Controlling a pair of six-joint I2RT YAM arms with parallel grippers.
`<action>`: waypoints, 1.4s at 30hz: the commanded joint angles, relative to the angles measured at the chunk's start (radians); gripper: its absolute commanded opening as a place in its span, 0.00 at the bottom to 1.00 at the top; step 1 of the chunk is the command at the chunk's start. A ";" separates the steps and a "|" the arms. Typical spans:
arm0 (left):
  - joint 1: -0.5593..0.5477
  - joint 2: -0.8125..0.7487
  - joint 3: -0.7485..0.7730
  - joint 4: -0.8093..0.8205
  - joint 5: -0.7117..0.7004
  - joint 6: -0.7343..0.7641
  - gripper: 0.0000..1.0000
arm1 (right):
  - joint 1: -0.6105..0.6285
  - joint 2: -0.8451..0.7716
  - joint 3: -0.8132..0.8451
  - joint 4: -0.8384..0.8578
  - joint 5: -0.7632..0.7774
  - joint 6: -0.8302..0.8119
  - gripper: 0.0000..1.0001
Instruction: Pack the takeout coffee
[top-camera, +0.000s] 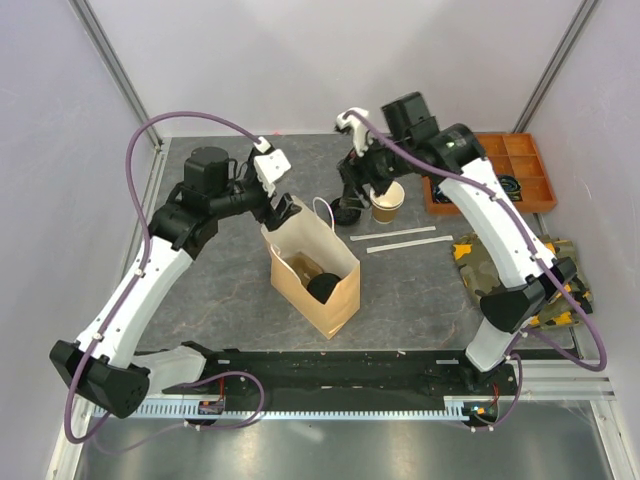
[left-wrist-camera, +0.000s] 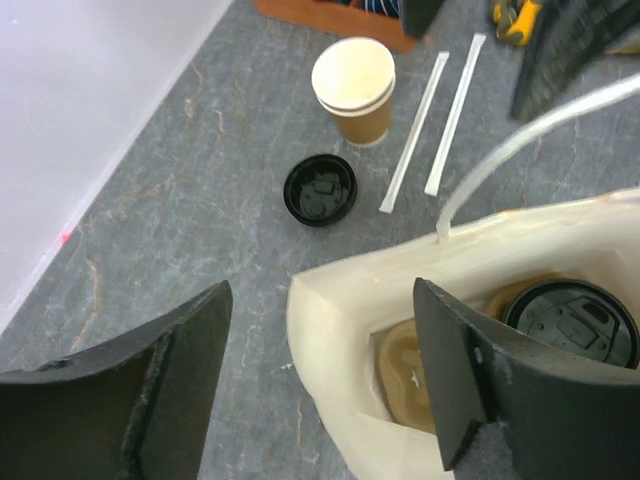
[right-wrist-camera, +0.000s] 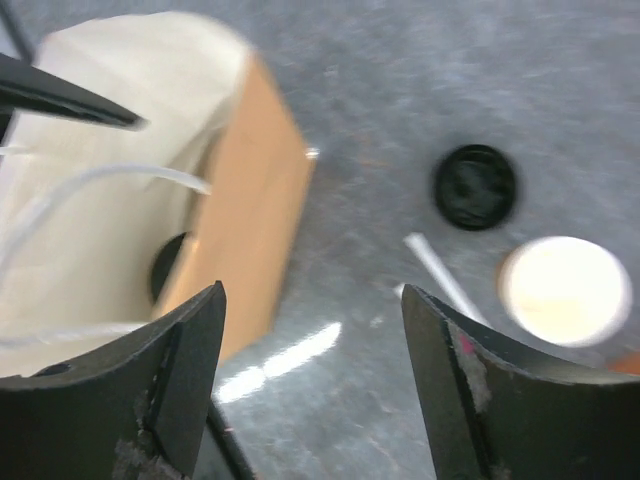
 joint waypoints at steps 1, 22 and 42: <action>0.036 0.040 0.143 0.001 0.041 -0.080 0.87 | -0.126 -0.033 0.112 -0.072 -0.001 -0.126 0.80; 0.306 0.211 0.436 -0.028 0.009 -0.367 0.91 | -0.395 0.183 -0.350 -0.150 0.202 -1.109 0.49; 0.310 0.190 0.395 -0.044 -0.038 -0.425 0.92 | -0.326 0.254 -0.647 0.239 0.260 -1.138 0.36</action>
